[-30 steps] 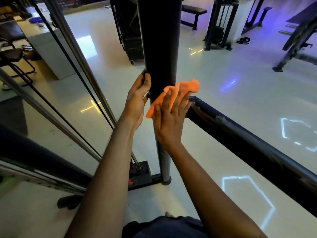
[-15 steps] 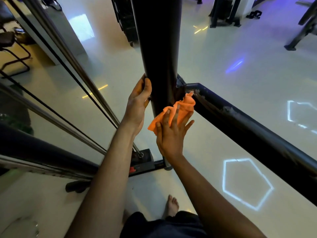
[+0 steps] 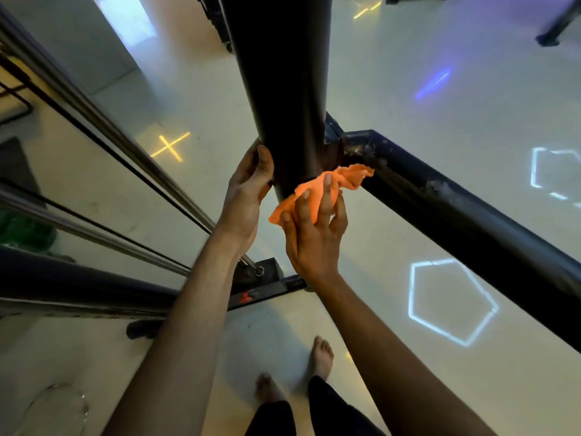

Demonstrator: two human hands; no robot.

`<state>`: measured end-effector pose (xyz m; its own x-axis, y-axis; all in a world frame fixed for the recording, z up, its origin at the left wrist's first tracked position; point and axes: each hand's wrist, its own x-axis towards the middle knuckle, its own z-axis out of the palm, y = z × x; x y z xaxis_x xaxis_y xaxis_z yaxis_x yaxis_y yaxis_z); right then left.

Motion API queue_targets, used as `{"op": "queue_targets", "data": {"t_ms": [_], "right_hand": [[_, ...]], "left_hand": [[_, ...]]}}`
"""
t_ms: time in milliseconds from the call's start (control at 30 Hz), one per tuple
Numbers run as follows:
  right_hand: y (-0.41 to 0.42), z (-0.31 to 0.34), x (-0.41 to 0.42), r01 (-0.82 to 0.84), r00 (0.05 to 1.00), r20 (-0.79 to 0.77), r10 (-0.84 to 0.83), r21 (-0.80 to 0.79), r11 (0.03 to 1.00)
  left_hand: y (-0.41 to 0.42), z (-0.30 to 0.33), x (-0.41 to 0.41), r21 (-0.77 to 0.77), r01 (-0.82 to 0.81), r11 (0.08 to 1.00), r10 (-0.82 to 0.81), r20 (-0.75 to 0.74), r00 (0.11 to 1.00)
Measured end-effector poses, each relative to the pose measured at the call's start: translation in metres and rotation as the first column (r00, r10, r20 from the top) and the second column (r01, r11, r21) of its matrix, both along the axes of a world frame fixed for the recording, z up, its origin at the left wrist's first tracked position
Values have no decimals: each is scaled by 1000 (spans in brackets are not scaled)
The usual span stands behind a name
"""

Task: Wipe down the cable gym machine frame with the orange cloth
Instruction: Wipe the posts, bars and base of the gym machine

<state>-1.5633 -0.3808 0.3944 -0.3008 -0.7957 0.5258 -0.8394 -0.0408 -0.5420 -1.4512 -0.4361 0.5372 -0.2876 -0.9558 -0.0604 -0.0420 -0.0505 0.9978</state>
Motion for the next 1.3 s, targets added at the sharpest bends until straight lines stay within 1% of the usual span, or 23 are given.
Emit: {"op": "queue_targets", "data": {"t_ms": [100,167,233,300,367,400,467,600,667,733,800,833,900,1000,1067,1100,1167,1233,1267,1300], "right_hand": [[6,-4,2,65,996,-60,-61,79,995],[4,9,2,132,988,-83,-127,61,989],[0,19,0,159,982,-104,-159,-7,987],[-7,20,-6,90,989,-110,-101,-96,991],[-17,12,-7,-18,999,-51,9,-168,986],[-22,7,-7,-43,999,-17,41,-186,982],[-27,-4,-5,-57,998,10,60,-196,979],[-11,-44,0,-83,996,-36,79,-127,988],[-8,-47,-2,-109,993,-59,101,-148,983],[-19,-29,-2,-110,993,-79,93,-256,960],[-37,-10,-6,-78,996,-60,60,-370,926],[-44,-11,-7,-67,997,-51,51,-407,911],[-44,-38,-8,-86,995,-72,62,-403,911],[-24,-113,-14,-146,980,-173,101,-272,951],[-15,-145,-20,-135,973,-213,87,-221,966],[-17,-146,-22,-110,968,-246,52,-226,968],[-25,-128,-24,-75,955,-296,-11,-280,957],[-32,-107,-24,-80,951,-306,-42,-375,923],[-37,-104,-24,-102,956,-292,-30,-427,899],[-41,-104,-23,-139,965,-262,17,-455,879]], "left_hand": [[1,-7,2,10,17,1000,-18,32,999],[-1,-12,5,10,50,999,-50,49,998],[-6,-17,8,-4,75,997,-75,65,995],[-10,-21,11,-22,95,995,-93,76,993],[-16,-31,14,-51,123,991,-118,82,990],[-18,-37,14,-73,137,988,-132,78,988],[-22,-50,16,-118,165,979,-158,62,985],[-19,-72,17,-190,183,965,-175,61,983],[-19,-78,18,-198,185,963,-176,63,982],[-21,-83,20,-192,197,962,-190,55,980],[-25,-86,20,-165,205,965,-205,18,979],[-26,-89,20,-159,203,966,-206,-4,978],[-27,-98,18,-158,187,970,-195,-39,980],[-26,-113,14,-189,137,972,-149,-48,988],[-22,-123,14,-198,134,971,-154,-88,984],[-21,-127,16,-195,132,972,-160,-136,978],[-22,-134,17,-207,130,970,-174,-211,962],[-24,-144,17,-282,127,951,-183,-184,966],[-27,-150,15,-325,136,936,-193,-153,969],[-29,-155,14,-344,154,926,-208,-128,970]]}}
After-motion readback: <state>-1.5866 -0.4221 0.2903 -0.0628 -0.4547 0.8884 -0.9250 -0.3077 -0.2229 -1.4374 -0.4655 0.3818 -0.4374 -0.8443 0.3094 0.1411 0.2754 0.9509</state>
